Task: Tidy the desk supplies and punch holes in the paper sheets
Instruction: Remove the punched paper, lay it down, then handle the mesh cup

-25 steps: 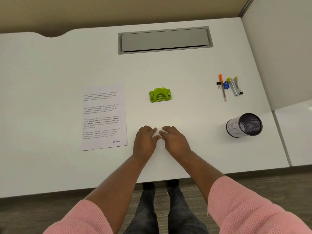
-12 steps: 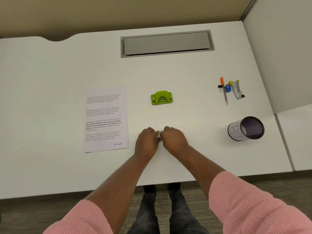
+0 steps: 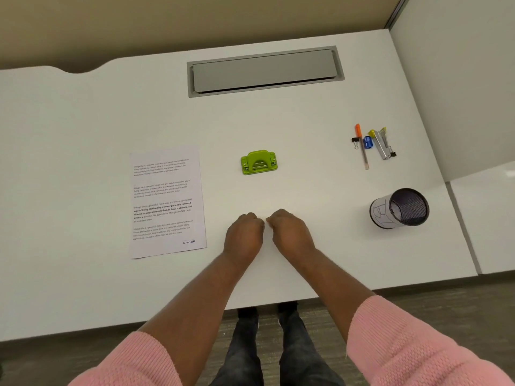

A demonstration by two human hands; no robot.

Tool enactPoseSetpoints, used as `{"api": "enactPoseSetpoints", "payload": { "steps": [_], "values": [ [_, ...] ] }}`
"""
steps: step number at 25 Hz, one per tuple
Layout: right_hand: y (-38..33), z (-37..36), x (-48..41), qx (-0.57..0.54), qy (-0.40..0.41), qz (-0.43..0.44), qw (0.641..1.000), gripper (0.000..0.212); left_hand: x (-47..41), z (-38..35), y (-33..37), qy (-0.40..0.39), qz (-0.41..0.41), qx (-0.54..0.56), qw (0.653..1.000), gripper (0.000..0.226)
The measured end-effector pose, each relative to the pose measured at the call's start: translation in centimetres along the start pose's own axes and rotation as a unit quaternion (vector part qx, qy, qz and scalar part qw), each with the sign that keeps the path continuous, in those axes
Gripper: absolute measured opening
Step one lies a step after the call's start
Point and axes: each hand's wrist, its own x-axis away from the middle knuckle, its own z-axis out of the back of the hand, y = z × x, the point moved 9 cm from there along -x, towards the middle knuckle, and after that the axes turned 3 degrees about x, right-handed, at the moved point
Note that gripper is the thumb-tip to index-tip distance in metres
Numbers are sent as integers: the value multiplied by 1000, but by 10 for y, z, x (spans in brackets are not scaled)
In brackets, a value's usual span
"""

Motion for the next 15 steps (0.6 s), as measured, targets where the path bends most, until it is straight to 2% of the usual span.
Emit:
{"api": "enactPoseSetpoints", "payload": {
  "steps": [8, 15],
  "values": [
    [-24, -9, -4, 188, -89, 77, 975, 21, -1, -4, 10, -53, 9, -6, 999, 12],
    [-25, -15, -14, 180, -77, 72, 978, 19, 3, -1, -5, -37, 28, 46, 998, 19]
  ]
}}
